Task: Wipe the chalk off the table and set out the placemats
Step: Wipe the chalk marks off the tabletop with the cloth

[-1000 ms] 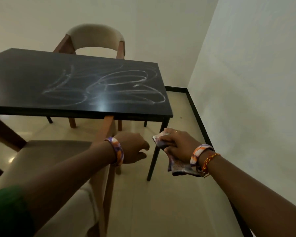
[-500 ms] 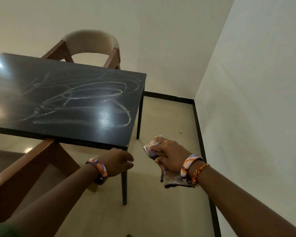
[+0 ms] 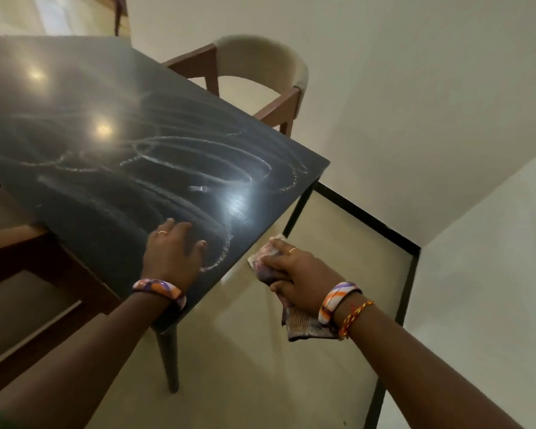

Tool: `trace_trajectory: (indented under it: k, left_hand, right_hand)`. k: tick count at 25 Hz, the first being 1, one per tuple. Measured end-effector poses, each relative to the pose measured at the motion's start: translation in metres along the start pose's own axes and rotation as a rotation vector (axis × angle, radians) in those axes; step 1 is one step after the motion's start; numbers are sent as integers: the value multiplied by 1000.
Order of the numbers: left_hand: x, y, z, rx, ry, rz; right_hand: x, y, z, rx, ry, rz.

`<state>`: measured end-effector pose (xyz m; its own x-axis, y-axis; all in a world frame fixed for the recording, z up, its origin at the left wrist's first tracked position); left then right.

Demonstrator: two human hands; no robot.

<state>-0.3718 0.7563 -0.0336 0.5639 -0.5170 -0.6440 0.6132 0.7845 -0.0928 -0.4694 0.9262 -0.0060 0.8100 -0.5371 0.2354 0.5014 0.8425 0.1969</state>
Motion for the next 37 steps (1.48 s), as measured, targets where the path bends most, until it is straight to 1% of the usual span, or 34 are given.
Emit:
trace_trajectory:
  k: [2, 4, 7, 10, 12, 13, 14, 17, 18, 19, 22, 23, 24, 26, 28, 30, 32, 33, 34, 36, 37]
  left_hand:
    - [31, -4, 2, -83, -92, 260]
    - [58, 5, 8, -168, -90, 504]
    - [85, 30, 9, -294, 20, 832]
    - [103, 48, 1, -449, 156, 1121]
    - [107, 55, 0, -598, 302, 1223]
    - [107, 58, 0, -654, 341, 1245]
    - [107, 58, 1, -673, 343, 1257]
    - [104, 60, 5, -683, 226, 1282]
    - [102, 60, 6, -686, 190, 1292]
    - [101, 59, 8, -676, 164, 1290]
    - [101, 58, 7, -673, 132, 1317]
    - [101, 58, 5, -680, 118, 1336]
    - [101, 58, 5, -684, 85, 1352]
    - [103, 58, 6, -688, 19, 1380]
    - [106, 59, 6, -685, -18, 1401]
    - [108, 57, 7, -669, -53, 1403]
    - [108, 56, 7, -663, -70, 1403]
    - [109, 56, 7, -663, -70, 1401]
    - [108, 55, 7, -661, -69, 1395]
    - [106, 55, 7, -659, -75, 1380]
    - [105, 56, 7, -652, -74, 1373]
  right_hand:
    - [-11, -25, 13, 2, 28, 61]
    - [-9, -52, 23, -19, 110, 142]
    - [19, -85, 31, -75, 170, 326]
    - [47, -105, 15, 49, 102, 508]
    - [47, -112, 6, 65, 119, 578]
    - [42, -115, 3, 52, 131, 599]
    - [35, -118, 3, 21, 114, 601]
    - [34, -127, 4, -97, -44, 579]
    - [41, -130, -1, -107, -67, 584]
    - [51, -131, -10, -95, -61, 588]
    - [71, -132, -55, 71, 44, 656]
    - [67, -138, -67, 98, 82, 677]
    - [59, -148, -72, 85, 111, 679]
    - [26, -181, -64, 2, 142, 593]
    - [-27, -220, -41, -55, 147, 411]
    - [-72, -245, -20, -42, 148, 240]
    - [-77, -246, -18, -28, 170, 173]
    - [-62, -238, -24, -35, 176, 197]
    - [-37, -225, -33, -43, 174, 269]
    - [25, -182, -58, -41, 173, 526]
    - [50, -159, -71, -9, 176, 659]
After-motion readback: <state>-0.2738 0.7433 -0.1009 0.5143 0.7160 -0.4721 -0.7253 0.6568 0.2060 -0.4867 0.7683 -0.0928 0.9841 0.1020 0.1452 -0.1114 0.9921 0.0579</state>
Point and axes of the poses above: each hand's wrist, its own y-axis away from the middle knuckle, its own z-axis out of the back of the hand, x = y × z, the point moved 9 cm from there along -y, towards the middle knuckle, and after that the axes turned 5 degrees about -x, right-handed, at the moved point
